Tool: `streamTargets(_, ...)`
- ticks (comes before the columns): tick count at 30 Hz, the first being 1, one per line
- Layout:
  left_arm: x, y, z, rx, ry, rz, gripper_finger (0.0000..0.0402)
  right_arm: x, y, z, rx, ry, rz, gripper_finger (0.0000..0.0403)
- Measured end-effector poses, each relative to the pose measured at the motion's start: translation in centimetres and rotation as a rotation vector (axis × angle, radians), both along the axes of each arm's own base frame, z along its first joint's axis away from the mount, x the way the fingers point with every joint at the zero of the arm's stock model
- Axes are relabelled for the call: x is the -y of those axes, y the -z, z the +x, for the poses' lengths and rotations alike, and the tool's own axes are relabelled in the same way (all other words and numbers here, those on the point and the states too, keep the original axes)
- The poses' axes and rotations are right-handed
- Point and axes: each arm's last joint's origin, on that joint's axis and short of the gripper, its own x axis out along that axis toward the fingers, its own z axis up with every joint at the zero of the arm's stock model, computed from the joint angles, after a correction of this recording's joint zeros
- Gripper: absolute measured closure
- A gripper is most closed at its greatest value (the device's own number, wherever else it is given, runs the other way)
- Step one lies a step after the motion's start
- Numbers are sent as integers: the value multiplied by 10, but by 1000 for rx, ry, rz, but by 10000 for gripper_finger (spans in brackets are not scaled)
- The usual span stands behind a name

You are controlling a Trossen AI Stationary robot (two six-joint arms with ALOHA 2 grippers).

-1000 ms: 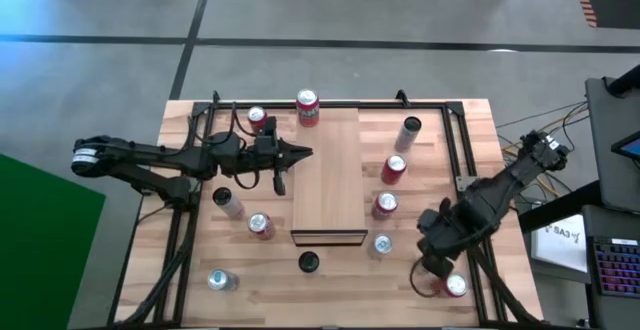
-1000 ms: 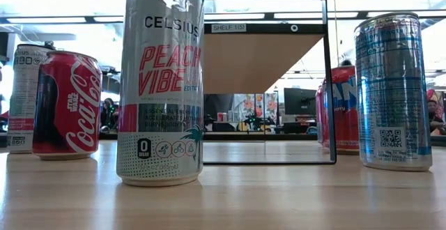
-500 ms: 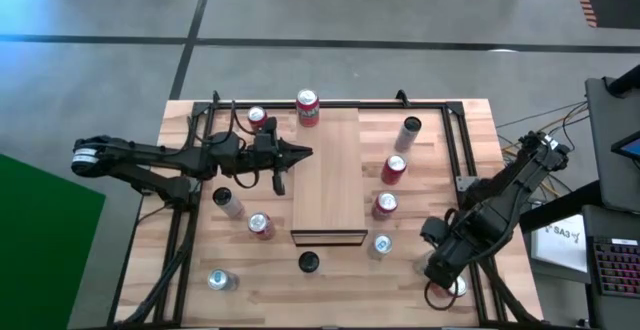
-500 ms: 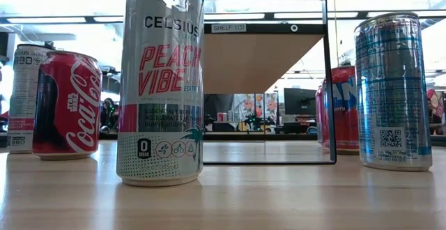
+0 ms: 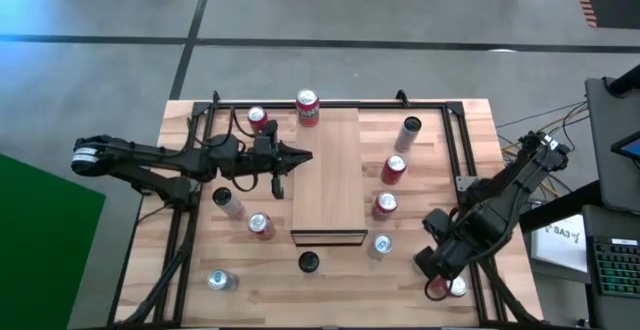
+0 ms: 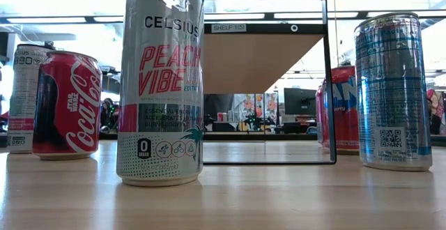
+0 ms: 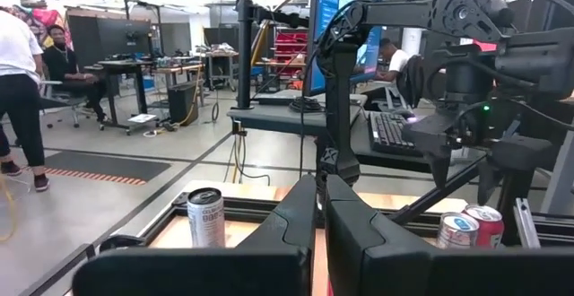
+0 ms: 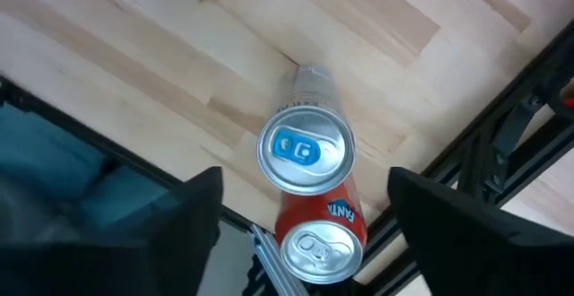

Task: Place canned beverage on shelf
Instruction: Put the bottom right blue soda can on the shelf

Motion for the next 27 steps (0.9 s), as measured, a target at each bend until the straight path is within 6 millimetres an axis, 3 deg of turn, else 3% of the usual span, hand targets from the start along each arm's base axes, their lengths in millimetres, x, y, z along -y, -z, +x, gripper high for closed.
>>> streamTargets(6, 0, 0, 0, 0, -1, 4, 402, -6, 10, 6, -40, 31, -22, 47)
streamTargets(11, 0, 0, 0, 0, -1, 5, 402, -13, 23, 15, -84, 21, -54, 47)
streamTargets(27, 0, -1, 0, 5, -6, 48, 402, -17, 39, 20, -136, 10, -87, 56)
